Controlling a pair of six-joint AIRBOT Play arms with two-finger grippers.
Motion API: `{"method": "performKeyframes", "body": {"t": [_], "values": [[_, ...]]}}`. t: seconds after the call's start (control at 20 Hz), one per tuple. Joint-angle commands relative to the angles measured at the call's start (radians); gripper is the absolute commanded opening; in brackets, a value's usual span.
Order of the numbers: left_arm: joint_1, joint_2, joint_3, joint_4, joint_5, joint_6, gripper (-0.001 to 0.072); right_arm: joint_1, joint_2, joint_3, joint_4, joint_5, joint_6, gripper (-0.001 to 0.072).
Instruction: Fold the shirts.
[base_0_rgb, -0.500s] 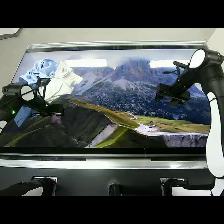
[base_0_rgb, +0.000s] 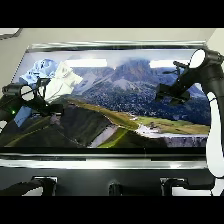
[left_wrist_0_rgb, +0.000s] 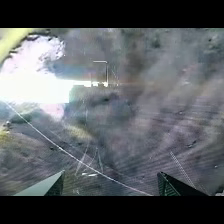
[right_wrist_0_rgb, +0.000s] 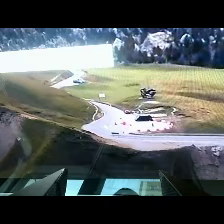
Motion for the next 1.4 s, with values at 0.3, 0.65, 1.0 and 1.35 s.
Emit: {"method": "performKeyframes", "body": {"t": [0.3,0.65,1.0,1.35], "values": [[-0.001,-0.001,-0.002,-0.002,0.092,-0.005,0.0713,0.0,0.0,0.001,0.001,-0.194,0.0,0.0661],[0.107,-0.108,0.109,-0.125,0.546,-0.323,0.0716,0.0,-0.001,0.001,-0.049,-0.518,0.0,0.0678],[0.389,-0.467,0.193,-0.644,0.528,-0.43,0.0716,0.001,-0.002,0.0,-0.047,-0.391,-0.073,0.0677],[0.31,-0.561,0.185,-0.673,0.999,-0.507,0.0716,0.001,-0.002,0.0,-0.044,-0.377,-0.091,0.0677]]}}
